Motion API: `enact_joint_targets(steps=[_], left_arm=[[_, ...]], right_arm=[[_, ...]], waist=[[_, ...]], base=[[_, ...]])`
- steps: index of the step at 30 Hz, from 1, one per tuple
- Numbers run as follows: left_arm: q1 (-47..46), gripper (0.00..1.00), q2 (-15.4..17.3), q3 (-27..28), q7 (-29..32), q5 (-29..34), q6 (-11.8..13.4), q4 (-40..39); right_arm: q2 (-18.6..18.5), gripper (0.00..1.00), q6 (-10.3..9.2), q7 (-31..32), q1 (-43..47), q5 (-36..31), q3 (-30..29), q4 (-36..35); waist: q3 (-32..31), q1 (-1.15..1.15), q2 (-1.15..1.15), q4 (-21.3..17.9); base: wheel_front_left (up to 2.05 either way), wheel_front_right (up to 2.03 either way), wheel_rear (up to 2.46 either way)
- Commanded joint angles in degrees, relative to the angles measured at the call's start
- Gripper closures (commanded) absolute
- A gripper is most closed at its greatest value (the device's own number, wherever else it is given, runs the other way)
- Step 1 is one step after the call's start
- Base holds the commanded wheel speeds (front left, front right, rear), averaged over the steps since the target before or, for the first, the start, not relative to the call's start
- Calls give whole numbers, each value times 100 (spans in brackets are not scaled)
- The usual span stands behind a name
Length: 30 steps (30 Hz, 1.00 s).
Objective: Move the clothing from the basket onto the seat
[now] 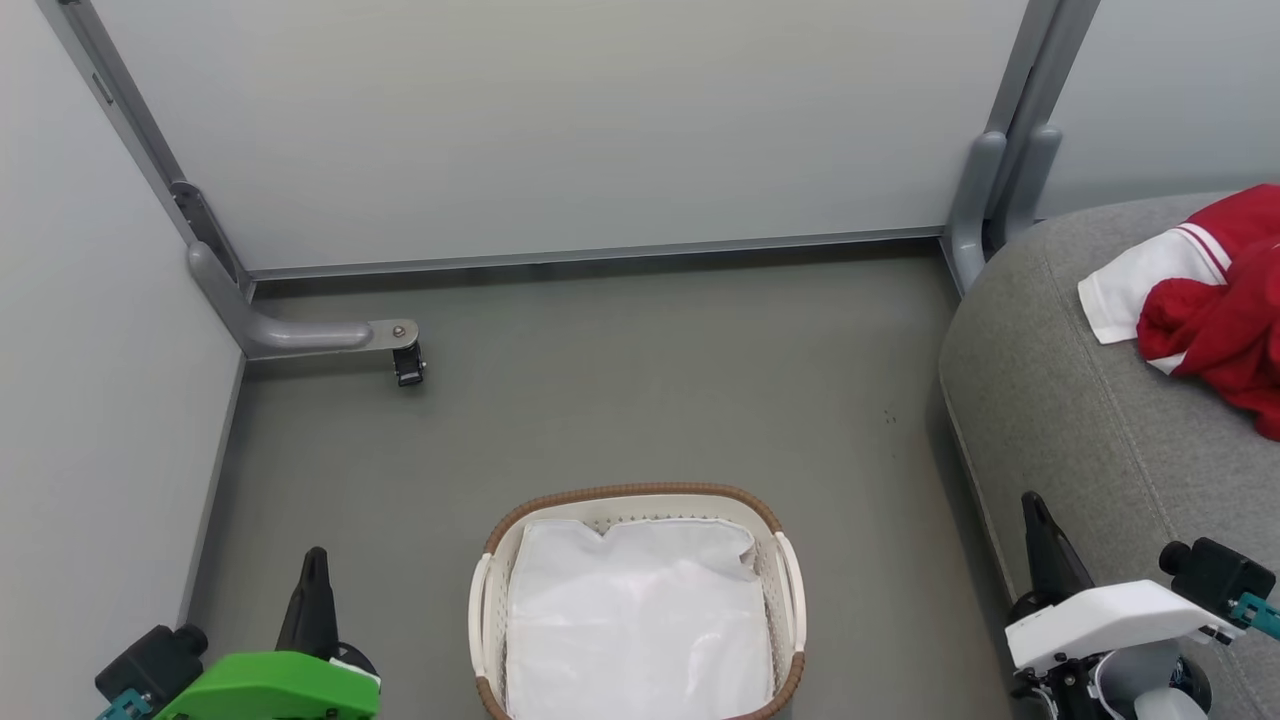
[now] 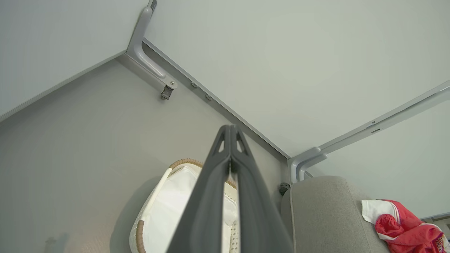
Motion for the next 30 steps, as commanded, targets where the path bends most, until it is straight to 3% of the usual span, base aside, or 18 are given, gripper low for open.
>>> enact_joint_targets(steps=[1,30], left_arm=[[-189,100,-4,61,45,-173,-49,-95],[-403,100,-33,388,565,-1869,-133,-175]], right_arm=[[-33,100,-2,46,-138,213,-41,-97],[-48,100,-4,559,-234,2198,-222,-155]], waist=[[0,0,0,-2],[3,0,0,-56]], base=[[0,0,0],[0,0,0]])
